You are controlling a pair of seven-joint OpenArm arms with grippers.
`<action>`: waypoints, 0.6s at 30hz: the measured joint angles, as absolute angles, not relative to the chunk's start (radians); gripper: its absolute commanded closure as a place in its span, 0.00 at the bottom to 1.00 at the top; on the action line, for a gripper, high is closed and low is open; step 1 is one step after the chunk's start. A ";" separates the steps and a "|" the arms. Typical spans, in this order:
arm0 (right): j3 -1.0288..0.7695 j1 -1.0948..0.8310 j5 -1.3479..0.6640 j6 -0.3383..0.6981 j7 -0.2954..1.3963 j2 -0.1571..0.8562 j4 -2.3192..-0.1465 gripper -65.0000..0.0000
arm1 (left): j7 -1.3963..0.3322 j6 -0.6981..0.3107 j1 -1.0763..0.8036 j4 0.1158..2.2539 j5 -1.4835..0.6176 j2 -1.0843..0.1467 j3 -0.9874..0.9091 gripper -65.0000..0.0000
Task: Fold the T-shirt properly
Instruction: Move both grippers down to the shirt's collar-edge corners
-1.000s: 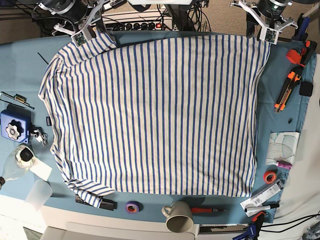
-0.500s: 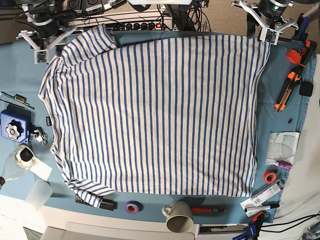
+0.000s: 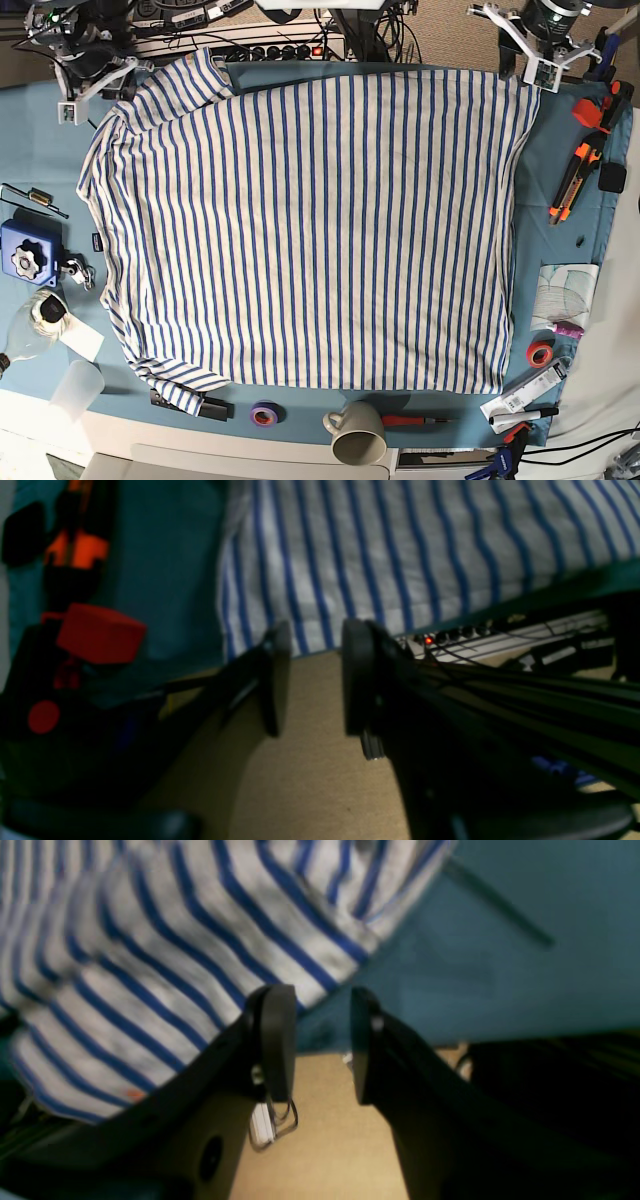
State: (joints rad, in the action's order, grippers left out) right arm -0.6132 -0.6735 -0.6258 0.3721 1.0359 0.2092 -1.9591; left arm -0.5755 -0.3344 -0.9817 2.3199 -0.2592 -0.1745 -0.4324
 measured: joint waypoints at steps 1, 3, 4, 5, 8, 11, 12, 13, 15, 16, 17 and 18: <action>-0.615 -0.676 -0.614 0.376 1.046 0.200 -1.953 0.71 | -0.575 -0.338 -0.982 2.320 -0.260 -0.175 -0.432 0.71; -0.615 -0.676 -0.648 0.385 1.091 0.180 -1.951 0.71 | -0.575 -0.342 -0.980 2.320 -0.260 -0.175 -0.432 0.71; -0.615 -0.676 -0.685 0.392 1.111 0.177 -1.951 0.71 | -0.575 -0.341 -0.980 2.320 -0.259 -0.175 -0.432 0.71; -0.615 -0.676 -0.708 0.417 1.123 0.177 -1.951 0.70 | -0.575 -0.341 -0.979 2.320 -0.259 -0.175 -0.432 0.71; -0.614 -0.676 -0.707 0.422 1.131 0.179 -1.952 0.70 | -0.574 -0.341 -0.967 2.320 -0.259 -0.175 -0.432 0.71; -0.616 -0.676 -0.751 0.421 1.141 0.180 -1.952 0.71 | -0.569 -0.341 -0.966 2.320 -0.259 -0.175 -0.432 0.71; -0.619 -0.675 -0.772 0.432 1.140 0.179 -1.952 0.71 | -0.568 -0.341 -0.966 2.320 -0.259 -0.175 -0.432 0.71; -0.629 -0.675 -0.789 0.454 1.141 0.179 -1.952 0.71 | -0.568 -0.341 -0.966 2.320 -0.259 -0.175 -0.432 0.71; -0.673 -0.675 -0.844 0.506 1.145 0.179 -1.952 0.71 | -0.568 -0.341 -0.966 2.320 -0.260 -0.175 -0.432 0.71; -0.704 -0.675 -0.874 0.523 1.143 0.179 -1.952 0.71 | -0.568 -0.341 -0.966 2.320 -0.260 -0.175 -0.432 0.71; -0.738 -0.673 -0.893 0.540 1.145 0.179 -1.952 0.71 | -0.568 -0.341 -0.966 2.320 -0.260 -0.175 -0.432 0.71; -0.770 -0.672 -0.908 0.544 1.144 0.180 -1.952 0.71 | -0.568 -0.341 -0.966 2.320 -0.260 -0.175 -0.432 0.71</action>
